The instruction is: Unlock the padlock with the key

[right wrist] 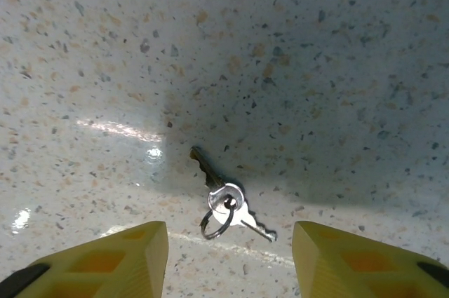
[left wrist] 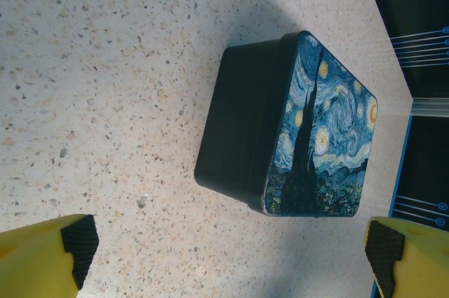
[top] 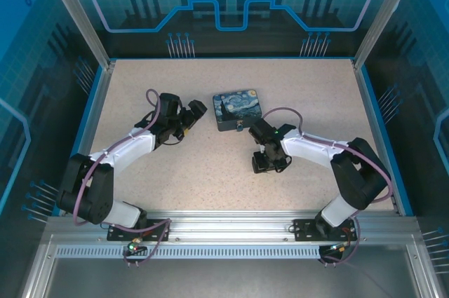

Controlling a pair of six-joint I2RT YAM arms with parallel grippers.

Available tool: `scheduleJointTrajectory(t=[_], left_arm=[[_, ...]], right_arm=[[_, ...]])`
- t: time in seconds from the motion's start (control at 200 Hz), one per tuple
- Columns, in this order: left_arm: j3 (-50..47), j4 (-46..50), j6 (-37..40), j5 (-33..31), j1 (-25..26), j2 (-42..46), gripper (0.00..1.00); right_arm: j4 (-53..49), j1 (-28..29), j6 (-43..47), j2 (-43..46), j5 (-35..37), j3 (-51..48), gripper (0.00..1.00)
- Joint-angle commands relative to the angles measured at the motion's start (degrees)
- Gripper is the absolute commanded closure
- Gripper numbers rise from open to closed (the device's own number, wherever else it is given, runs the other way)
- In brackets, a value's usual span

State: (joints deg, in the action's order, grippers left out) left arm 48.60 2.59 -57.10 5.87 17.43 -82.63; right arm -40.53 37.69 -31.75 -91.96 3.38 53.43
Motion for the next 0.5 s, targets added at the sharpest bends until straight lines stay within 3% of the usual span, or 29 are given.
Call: scheduleJointTrajectory(t=[0.0,0.495], left_arm=[[0.9,-0.57,-0.68,1.23,0.41,-0.56,0.01],[1.37,-0.56,-0.66,1.25,0.41,-1.09,0.01]], right_arm=[[1.07,-0.65,1.5,-1.64,-1.2,-0.09,0.52],[1.77,-0.51,3.07,-7.69,-0.13,1.95,0.67]])
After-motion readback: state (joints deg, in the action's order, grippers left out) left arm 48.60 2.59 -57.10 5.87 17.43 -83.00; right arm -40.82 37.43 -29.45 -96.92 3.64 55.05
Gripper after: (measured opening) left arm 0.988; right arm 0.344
